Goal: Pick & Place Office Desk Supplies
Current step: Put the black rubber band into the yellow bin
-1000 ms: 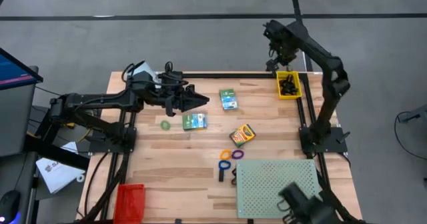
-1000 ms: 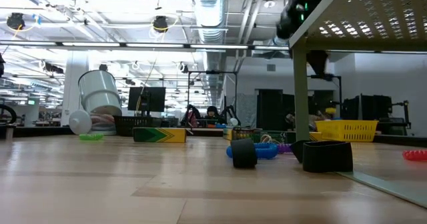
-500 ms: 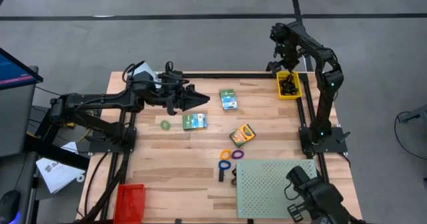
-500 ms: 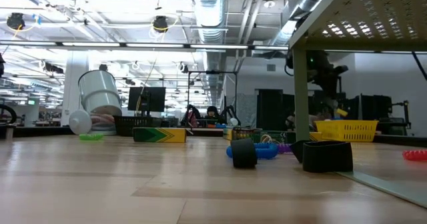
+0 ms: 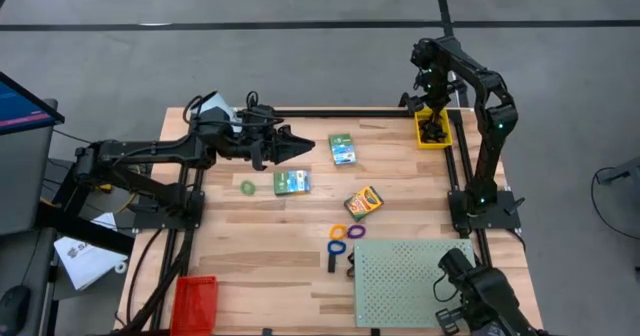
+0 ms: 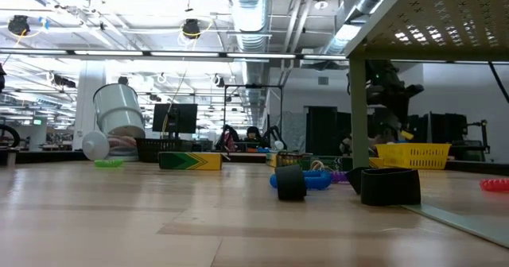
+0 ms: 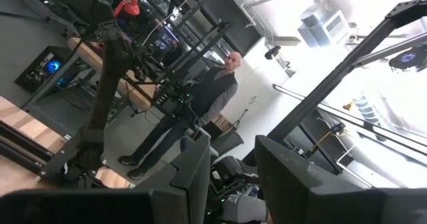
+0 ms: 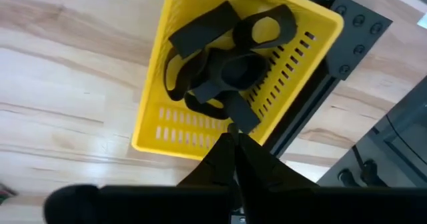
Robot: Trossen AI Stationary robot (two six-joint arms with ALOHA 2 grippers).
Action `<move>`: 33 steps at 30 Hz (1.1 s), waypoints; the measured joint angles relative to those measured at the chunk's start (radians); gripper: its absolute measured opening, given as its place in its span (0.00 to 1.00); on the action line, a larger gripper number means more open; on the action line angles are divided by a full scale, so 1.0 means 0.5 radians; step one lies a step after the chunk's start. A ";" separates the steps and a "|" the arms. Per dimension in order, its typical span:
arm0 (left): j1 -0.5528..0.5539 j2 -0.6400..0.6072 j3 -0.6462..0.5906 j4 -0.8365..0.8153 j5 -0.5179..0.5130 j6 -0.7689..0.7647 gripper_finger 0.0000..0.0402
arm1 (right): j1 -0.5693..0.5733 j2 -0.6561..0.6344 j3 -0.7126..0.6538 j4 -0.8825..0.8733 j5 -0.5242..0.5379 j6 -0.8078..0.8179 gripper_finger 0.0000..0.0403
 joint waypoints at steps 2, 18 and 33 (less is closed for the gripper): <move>-0.001 0.000 0.000 0.001 -0.001 0.000 0.29 | -0.002 -0.001 0.000 0.000 0.001 -0.004 0.01; -0.029 0.001 0.000 0.074 -0.014 -0.001 0.29 | -0.041 -0.048 0.053 0.000 -0.210 -0.020 0.37; -0.038 0.001 0.000 0.051 0.021 -0.001 0.29 | -0.056 -0.224 0.056 -0.001 -0.402 -0.027 0.39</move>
